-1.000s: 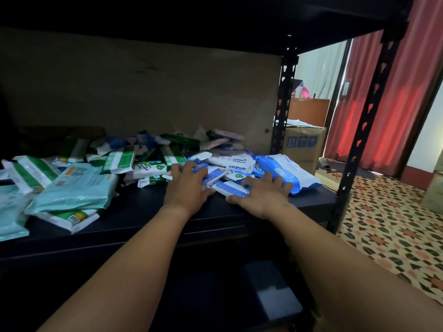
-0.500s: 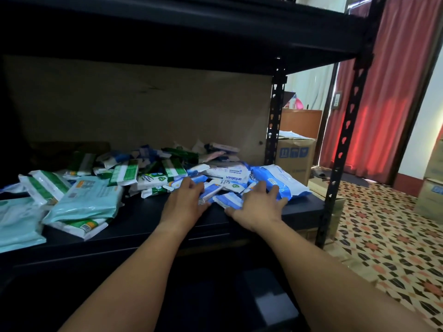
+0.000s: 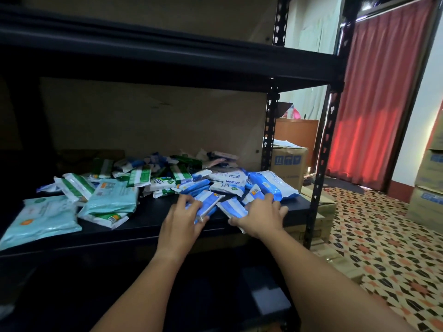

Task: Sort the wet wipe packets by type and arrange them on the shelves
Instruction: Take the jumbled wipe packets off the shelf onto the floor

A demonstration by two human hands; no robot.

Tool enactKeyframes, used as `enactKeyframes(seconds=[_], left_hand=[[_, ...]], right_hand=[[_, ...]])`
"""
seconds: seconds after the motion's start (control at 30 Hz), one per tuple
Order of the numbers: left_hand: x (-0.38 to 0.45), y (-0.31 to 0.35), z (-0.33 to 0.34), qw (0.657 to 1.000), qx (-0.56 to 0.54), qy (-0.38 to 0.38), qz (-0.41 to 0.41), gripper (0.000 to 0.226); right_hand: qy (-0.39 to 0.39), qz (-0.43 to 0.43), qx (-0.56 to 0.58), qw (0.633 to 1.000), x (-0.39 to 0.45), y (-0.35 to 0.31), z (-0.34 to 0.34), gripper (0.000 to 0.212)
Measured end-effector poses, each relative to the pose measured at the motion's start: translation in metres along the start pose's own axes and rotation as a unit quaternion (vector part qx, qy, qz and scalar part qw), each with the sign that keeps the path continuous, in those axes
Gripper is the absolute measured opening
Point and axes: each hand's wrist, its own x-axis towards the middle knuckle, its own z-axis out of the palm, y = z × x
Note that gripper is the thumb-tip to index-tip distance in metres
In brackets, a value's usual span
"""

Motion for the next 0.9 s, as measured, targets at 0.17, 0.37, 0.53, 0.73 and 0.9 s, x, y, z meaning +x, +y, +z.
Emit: enactKeyframes(seconds=[0.17,0.37,0.53,0.73,0.9], left_hand=[[-0.025,0.01,-0.016,0.998,0.007,0.052,0.033,0.033],[-0.07,0.021,-0.033,0.997,-0.002,0.066,0.051,0.034],[-0.117,0.021,-0.034,0.997,-0.011,0.069,0.043,0.035],[-0.174,0.016,-0.03,0.998,-0.027,0.06,0.0,0.032],[-0.224,0.008,-0.019,0.999,-0.027,0.017,-0.033,0.031]], right_hand=[[0.105,-0.023,0.005,0.994,-0.043,0.015,0.004,0.069],[0.188,-0.023,0.034,0.981,-0.09,0.034,0.025,0.063],[0.197,-0.015,0.048,0.979,-0.123,0.049,0.049,0.057],[0.194,-0.014,0.068,0.979,-0.153,0.065,0.083,0.053],[0.144,-0.004,0.059,0.988,-0.172,0.077,0.117,0.057]])
